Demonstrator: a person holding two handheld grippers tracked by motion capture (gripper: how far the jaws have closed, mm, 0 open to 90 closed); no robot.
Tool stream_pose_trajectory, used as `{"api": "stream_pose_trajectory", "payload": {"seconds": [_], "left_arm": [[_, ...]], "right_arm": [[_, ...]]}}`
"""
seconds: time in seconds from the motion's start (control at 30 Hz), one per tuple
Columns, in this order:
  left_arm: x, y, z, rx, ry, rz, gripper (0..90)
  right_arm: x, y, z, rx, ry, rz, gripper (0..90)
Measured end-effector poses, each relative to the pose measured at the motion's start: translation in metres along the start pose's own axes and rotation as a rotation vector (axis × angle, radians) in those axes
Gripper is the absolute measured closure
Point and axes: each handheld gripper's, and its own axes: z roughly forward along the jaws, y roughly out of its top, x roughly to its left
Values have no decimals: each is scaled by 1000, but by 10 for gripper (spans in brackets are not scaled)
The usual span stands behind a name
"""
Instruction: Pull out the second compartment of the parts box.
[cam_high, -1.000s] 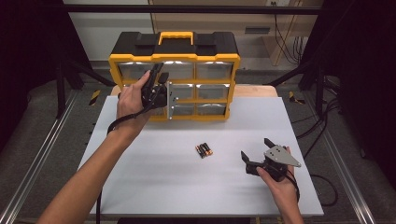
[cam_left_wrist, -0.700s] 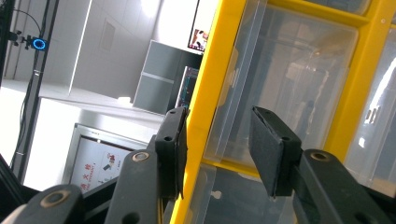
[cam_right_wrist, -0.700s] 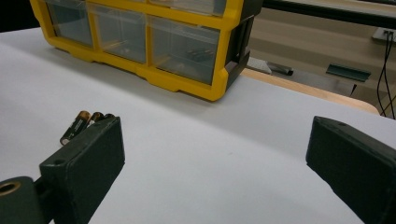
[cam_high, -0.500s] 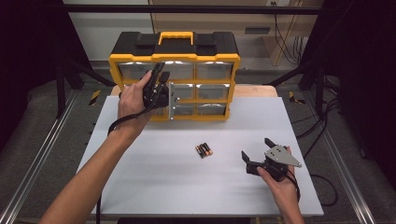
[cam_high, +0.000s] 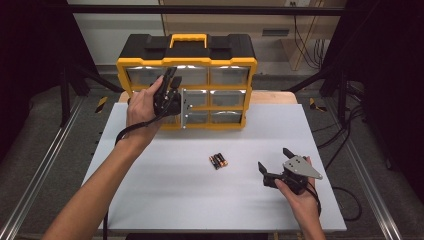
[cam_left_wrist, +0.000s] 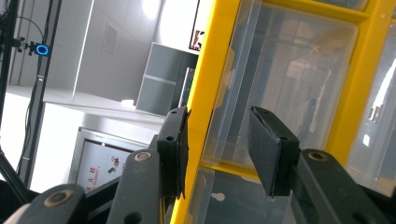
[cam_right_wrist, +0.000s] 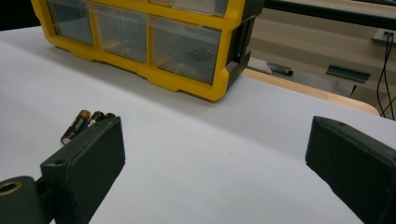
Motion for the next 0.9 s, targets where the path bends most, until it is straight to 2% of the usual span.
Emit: {"api": "stream_pose_trajectory", "payload": {"seconds": [0.17,0.33,0.9], "left_arm": [[0,0,2,-4,8,-3,587],[-1,0,2,-13,22,3,595],[-3,-5,6,-5,22,42,619]], "right_arm": [[0,0,0,3,1,4,51],[-1,-2,2,6,4,-11,51],[-2,-2,1,15,0,-3,53]]}}
